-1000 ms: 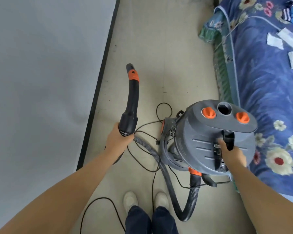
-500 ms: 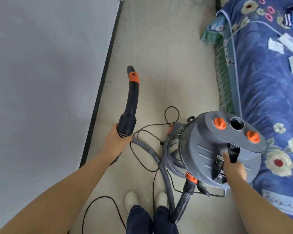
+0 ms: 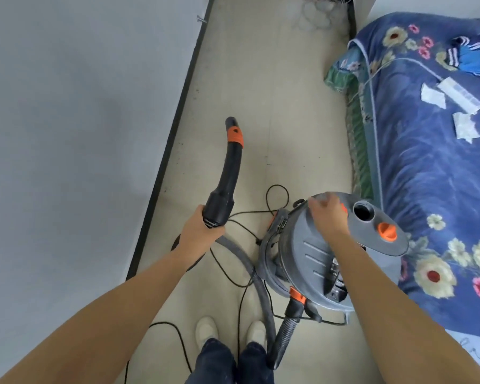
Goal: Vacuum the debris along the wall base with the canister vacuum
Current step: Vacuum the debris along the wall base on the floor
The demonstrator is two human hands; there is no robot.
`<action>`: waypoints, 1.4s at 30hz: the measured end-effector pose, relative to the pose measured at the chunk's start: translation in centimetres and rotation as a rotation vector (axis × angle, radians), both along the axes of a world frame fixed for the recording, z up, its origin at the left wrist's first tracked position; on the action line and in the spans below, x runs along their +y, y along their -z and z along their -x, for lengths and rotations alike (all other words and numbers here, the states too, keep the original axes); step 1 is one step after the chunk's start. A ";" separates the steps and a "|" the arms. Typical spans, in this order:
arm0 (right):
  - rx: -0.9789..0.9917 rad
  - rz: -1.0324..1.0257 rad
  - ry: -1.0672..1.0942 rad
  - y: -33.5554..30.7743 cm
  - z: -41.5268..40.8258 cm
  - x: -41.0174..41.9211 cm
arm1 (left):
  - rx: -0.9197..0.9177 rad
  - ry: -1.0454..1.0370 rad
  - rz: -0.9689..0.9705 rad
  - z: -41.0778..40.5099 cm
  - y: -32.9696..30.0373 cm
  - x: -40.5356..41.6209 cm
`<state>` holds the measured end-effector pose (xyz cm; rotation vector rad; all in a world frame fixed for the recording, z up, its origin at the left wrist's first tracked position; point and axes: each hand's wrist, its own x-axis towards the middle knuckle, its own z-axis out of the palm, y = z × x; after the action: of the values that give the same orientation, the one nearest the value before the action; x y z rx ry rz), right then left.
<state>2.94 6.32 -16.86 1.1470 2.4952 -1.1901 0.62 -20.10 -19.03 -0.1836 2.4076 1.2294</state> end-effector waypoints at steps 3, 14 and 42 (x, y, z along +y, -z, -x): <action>0.012 0.494 -0.194 -2.2 4.8 -5.7 | -0.013 0.002 0.001 0.7 -0.9 -0.5; 0.016 1.114 0.360 1.4 17.8 -19.3 | -0.214 0.173 -0.137 9.0 -1.6 -7.4; -0.450 0.722 -0.159 4.0 49.3 -25.4 | -0.361 -0.237 0.131 35.1 0.9 -8.7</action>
<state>-46.38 -19.07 -20.82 0.8632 1.5830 -1.4124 -34.52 -28.76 -19.95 -0.6868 2.1905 1.0288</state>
